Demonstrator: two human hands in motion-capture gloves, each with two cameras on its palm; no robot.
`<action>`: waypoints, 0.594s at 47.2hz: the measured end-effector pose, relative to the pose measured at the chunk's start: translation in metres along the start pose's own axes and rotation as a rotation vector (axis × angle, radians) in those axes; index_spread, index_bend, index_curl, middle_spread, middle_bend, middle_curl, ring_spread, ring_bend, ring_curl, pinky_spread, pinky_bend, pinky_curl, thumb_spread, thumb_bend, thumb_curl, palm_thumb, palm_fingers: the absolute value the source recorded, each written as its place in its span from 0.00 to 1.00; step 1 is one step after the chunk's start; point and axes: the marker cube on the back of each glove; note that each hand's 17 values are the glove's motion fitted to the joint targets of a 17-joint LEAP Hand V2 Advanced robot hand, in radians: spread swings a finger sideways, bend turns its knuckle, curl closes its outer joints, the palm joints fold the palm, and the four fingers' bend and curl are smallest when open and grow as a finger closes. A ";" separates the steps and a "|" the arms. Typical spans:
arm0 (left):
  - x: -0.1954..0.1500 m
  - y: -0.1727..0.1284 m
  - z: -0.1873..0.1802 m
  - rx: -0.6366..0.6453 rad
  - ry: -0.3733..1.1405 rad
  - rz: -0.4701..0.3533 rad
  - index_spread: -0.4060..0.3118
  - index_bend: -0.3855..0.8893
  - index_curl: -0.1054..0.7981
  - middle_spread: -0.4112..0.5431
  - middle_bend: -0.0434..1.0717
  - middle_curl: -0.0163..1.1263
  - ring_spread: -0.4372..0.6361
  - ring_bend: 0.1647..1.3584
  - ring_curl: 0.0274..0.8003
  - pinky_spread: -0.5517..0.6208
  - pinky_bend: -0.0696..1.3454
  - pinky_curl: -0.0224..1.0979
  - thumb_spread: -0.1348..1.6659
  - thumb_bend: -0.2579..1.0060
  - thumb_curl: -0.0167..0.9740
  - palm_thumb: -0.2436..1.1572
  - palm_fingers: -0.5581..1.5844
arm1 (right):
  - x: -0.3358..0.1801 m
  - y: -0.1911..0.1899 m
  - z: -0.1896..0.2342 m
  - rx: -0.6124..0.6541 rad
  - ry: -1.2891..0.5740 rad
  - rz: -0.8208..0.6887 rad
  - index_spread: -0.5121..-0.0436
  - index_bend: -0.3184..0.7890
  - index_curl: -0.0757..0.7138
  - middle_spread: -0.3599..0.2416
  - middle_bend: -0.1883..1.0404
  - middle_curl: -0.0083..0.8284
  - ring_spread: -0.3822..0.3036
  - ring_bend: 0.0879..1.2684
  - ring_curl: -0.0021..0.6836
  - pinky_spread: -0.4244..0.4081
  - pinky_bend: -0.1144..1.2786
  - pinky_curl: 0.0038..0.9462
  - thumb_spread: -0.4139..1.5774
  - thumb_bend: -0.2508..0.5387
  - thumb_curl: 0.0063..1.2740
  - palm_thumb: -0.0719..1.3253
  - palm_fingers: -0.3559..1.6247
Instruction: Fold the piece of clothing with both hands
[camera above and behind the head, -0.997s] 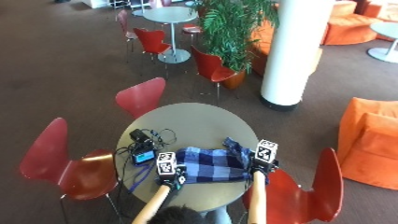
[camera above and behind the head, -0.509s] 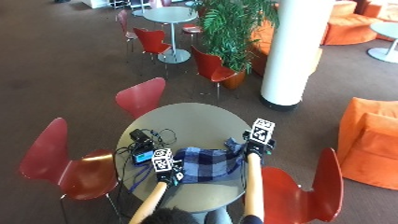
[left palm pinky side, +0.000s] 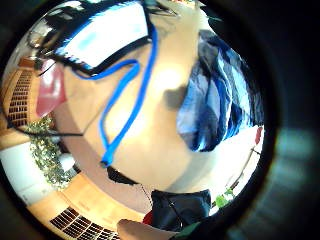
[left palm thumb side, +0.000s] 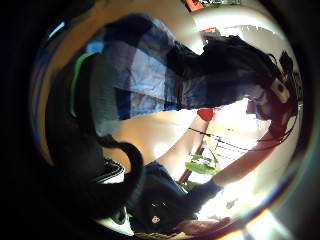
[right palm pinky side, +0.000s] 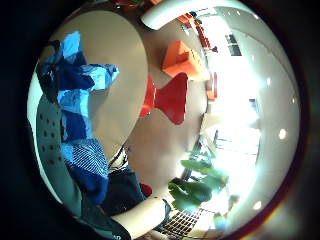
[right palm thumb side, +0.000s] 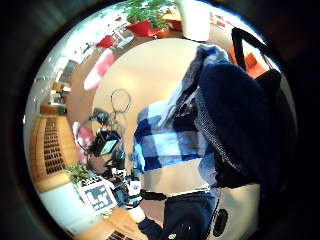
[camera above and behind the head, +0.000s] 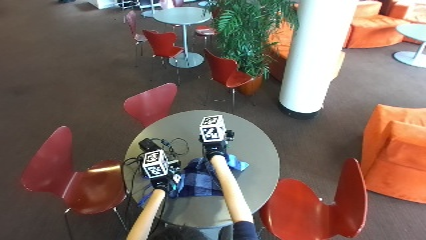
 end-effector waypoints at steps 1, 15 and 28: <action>-0.005 0.001 -0.004 0.017 -0.008 -0.013 0.43 0.44 0.53 0.48 0.20 0.28 0.65 0.24 0.36 0.64 0.23 0.32 0.80 0.22 0.26 0.28 0.39 | -0.013 -0.003 0.005 0.017 0.004 -0.006 0.53 0.43 0.58 0.23 0.42 0.64 0.21 0.55 0.70 0.07 0.59 0.44 0.57 0.28 0.37 0.77 0.84; -0.078 0.029 -0.062 0.153 -0.020 -0.196 0.42 0.54 0.59 0.45 0.19 0.29 0.60 0.18 0.34 0.60 0.17 0.30 0.88 0.35 0.39 0.50 0.47 | -0.127 0.104 0.055 -0.347 -0.281 -0.378 0.51 0.28 0.48 0.25 0.44 0.64 0.18 0.56 0.68 0.05 0.61 0.44 0.63 0.23 0.35 0.68 0.74; -0.076 0.047 -0.088 0.154 -0.023 -0.215 0.41 0.53 0.60 0.44 0.19 0.29 0.58 0.16 0.34 0.59 0.17 0.30 0.87 0.33 0.45 0.50 0.47 | -0.104 0.089 0.031 -0.204 -0.378 -0.340 0.56 0.35 0.37 0.28 0.34 0.58 0.30 0.42 0.61 0.22 0.61 0.43 0.70 0.28 0.30 0.59 0.64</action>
